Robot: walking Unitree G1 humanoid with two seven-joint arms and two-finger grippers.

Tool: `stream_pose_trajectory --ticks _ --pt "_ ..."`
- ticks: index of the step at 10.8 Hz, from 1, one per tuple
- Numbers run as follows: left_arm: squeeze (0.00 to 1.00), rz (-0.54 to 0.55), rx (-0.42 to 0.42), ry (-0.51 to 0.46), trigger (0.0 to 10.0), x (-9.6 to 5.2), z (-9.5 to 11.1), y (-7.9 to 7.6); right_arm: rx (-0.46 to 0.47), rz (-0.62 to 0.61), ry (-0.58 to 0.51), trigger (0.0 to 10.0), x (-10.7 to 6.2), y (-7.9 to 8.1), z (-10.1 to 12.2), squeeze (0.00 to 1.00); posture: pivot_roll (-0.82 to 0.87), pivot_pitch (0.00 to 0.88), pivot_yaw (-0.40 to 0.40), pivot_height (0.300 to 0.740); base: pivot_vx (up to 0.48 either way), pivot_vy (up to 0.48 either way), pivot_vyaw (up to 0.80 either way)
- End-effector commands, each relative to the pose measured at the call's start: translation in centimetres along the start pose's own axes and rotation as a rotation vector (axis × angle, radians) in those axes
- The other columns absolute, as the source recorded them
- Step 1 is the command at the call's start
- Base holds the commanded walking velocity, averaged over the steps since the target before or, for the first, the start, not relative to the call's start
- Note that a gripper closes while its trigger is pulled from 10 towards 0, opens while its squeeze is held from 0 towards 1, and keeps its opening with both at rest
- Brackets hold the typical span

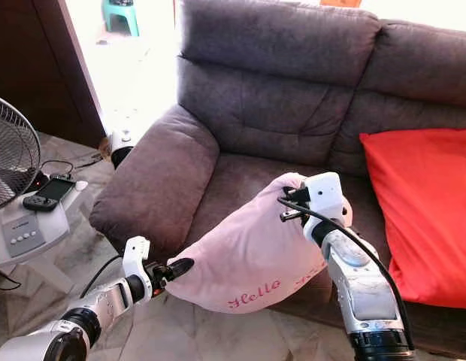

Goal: Move the pillow to the sofa from floor

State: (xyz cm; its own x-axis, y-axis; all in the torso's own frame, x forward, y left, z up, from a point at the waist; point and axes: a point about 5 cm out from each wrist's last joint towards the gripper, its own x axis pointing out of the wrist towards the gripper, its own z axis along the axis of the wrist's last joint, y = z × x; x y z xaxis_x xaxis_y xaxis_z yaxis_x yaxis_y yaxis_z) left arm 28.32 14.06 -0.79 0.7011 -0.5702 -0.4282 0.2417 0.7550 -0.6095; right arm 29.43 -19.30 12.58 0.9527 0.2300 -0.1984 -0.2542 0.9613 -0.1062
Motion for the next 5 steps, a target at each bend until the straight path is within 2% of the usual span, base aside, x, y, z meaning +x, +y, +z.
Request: stream_pose_trajectory --ticks 1,5 --pt "0.0 -0.027 -0.015 0.027 0.0 0.26 -0.6 -0.44 -0.017 -0.011 -0.071 10.0 -0.32 -0.45 1.76 0.0 -0.12 0.036 -0.092 0.74 0.0 0.0 0.0" --pt "0.0 -0.024 -0.024 0.019 0.0 -0.06 -0.66 -0.08 -0.014 -0.01 -0.071 10.0 -0.2 -0.35 1.85 0.0 -0.11 0.032 -0.092 0.74 0.0 0.0 0.0"
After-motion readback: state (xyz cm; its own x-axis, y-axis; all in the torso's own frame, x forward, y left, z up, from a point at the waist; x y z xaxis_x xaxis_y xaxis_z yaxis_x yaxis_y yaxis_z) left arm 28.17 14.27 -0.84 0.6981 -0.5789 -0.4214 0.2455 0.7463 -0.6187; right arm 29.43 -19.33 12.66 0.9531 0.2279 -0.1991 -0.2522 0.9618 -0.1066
